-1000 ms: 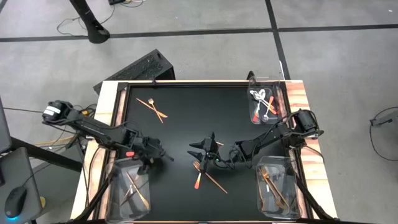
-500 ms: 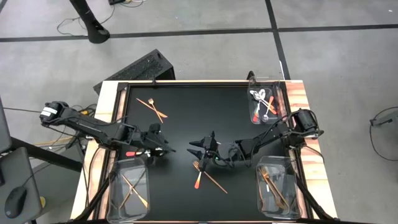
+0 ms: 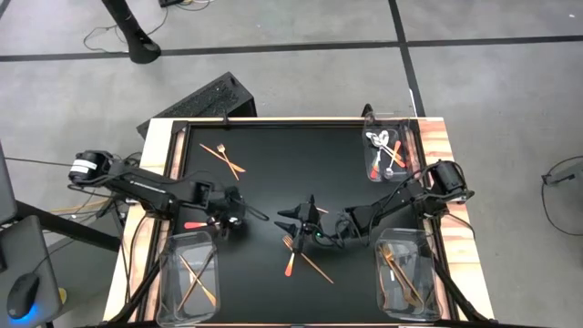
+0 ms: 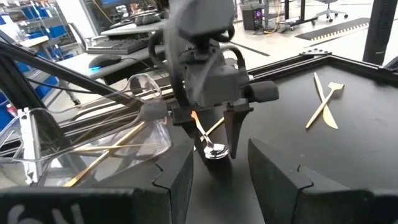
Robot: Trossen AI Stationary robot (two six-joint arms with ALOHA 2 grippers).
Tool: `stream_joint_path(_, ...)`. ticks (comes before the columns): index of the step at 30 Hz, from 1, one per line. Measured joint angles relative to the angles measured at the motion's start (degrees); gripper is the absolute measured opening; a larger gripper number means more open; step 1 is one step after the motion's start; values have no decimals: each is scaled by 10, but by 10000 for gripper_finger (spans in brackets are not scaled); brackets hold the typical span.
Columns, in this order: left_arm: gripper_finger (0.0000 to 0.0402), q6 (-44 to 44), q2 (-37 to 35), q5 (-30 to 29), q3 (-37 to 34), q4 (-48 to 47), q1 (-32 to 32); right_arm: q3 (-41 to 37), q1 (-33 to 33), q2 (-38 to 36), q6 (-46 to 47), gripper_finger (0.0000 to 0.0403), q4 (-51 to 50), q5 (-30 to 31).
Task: Sort silverware by color (type)
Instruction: Put the orange spoon into the top right transparent bin
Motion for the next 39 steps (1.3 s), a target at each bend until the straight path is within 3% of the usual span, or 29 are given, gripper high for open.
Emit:
stream_joint_path(6,181,1,35,-64,1,-43,0,0,1,0,0,173,0,0)
stream_joint_path(12,164,2,40,-82,4,-47,-1,0,0,0,-1,173,0,0)
stream_joint_path(22,11,26,23,-157,28,-90,0,0,0,0,-1,173,0,0)
stream_joint_path(29,1,33,23,-218,58,-133,0,0,0,0,-1,173,0,1)
stream_joint_path(35,0,36,23,-290,127,-225,0,0,0,0,-1,173,0,1)
stream_joint_path(39,0,26,20,-316,176,-229,-5,0,-1,0,10,173,0,19)
